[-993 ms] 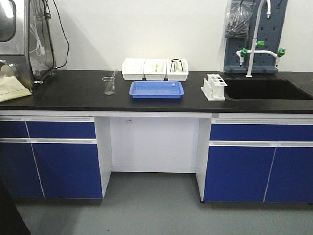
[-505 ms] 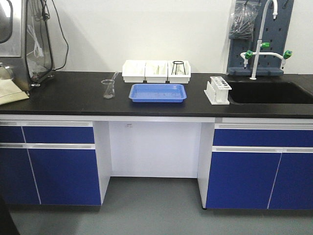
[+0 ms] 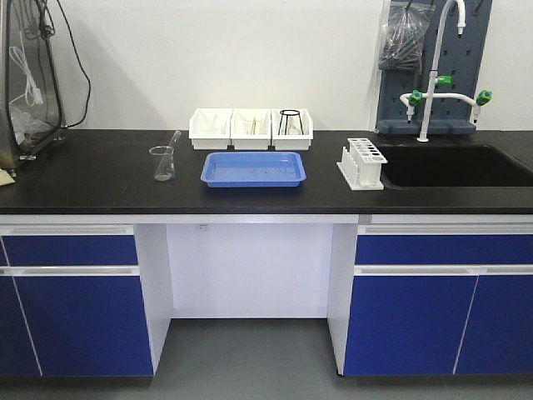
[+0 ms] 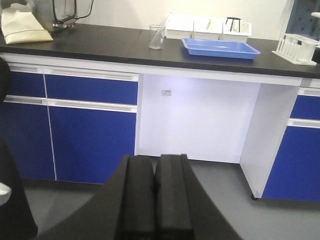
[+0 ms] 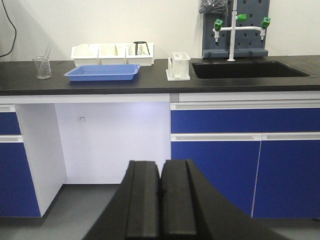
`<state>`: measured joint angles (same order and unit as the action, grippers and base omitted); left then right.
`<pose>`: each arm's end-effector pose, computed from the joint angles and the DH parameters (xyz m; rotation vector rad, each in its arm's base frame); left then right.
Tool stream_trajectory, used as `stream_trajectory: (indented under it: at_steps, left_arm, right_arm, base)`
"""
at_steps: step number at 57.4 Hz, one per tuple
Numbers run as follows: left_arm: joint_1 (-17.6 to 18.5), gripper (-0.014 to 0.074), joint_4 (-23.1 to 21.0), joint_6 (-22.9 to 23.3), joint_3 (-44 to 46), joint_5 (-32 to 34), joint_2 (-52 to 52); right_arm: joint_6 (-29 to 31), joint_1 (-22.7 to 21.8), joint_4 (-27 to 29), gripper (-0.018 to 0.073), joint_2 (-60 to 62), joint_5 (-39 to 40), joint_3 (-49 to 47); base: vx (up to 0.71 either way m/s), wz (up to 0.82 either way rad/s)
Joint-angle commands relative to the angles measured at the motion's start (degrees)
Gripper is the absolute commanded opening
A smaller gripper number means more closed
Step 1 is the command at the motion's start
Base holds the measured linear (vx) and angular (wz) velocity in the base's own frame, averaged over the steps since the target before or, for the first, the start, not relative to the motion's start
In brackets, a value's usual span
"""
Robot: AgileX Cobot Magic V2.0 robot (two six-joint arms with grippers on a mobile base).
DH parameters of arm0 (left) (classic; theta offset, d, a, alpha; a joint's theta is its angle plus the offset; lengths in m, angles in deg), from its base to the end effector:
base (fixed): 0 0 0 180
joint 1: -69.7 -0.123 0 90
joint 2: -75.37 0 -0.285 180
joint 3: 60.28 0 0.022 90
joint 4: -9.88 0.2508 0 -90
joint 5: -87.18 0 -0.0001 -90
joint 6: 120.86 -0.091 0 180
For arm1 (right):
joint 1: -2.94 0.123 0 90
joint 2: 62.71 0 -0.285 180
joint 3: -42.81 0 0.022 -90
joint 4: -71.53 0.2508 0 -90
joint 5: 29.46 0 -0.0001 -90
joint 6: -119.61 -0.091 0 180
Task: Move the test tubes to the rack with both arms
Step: 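Drive the base forward up to the bench with the beaker and rack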
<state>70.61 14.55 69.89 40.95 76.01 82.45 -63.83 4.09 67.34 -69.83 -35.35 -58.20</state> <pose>0.0560 0.0006 0.1871 -0.0895 1.6909 -0.0792 0.0569 0.0005 0.1940 -0.0205 1.6053 -0.0003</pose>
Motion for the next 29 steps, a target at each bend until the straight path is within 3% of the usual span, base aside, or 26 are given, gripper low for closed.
stream_trajectory:
  at_steps: [1,29]
  left_arm:
    - [0.2,-0.0004,-0.4,0.2,1.8,4.3,-0.7]
    - [0.2,-0.0004,-0.4,0.2,1.8,4.3,-0.7]
  right_arm:
    - [0.2,0.1,-0.4,-0.0008,0.3,4.7,0.7]
    - [0.2,0.1,-0.4,-0.0008,0.3,4.7,0.7]
  base:
    - [0.24,-0.02]
    - [0.29,-0.04]
